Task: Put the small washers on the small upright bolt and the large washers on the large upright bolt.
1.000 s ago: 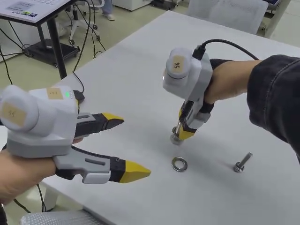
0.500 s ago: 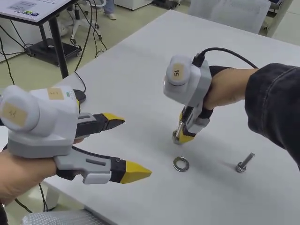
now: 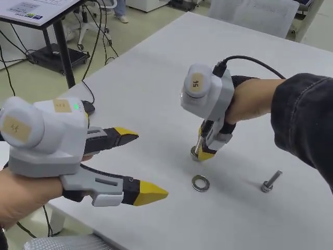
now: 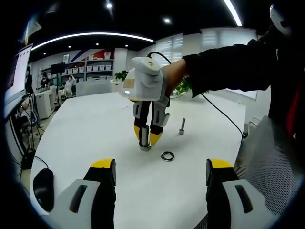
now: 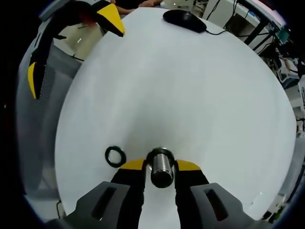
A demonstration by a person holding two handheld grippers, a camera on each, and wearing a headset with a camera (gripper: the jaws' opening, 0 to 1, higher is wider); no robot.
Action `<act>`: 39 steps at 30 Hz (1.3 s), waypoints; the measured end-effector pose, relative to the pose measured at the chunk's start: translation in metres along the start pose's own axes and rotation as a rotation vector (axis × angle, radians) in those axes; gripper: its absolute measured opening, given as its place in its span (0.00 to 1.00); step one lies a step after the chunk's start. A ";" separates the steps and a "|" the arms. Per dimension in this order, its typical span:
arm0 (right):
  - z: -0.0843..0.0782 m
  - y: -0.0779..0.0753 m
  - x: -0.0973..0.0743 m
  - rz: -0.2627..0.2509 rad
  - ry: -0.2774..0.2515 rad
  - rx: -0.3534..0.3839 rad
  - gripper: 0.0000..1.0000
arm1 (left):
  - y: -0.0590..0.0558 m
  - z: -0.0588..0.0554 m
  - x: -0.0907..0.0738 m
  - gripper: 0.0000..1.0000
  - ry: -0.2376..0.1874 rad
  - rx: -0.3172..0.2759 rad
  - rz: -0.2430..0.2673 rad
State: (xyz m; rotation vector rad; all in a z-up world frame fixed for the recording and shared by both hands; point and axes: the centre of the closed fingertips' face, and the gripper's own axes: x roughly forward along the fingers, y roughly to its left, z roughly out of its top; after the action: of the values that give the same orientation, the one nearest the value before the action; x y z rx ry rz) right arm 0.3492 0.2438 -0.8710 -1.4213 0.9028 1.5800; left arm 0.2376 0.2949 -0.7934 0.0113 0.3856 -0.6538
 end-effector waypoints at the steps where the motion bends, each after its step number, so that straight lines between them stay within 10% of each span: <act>1: 0.000 0.000 0.000 0.000 0.002 0.000 0.26 | 0.000 0.000 0.000 0.77 0.000 0.000 0.000; 39: -0.023 0.013 -0.023 -0.050 -0.025 0.089 0.46 | -0.005 0.006 0.002 0.77 -0.015 0.020 -0.017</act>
State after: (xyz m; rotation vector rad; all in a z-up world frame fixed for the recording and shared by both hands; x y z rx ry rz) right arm 0.3478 0.2147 -0.8506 -1.3491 0.9044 1.4988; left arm 0.2385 0.2885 -0.7878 0.0225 0.3646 -0.6742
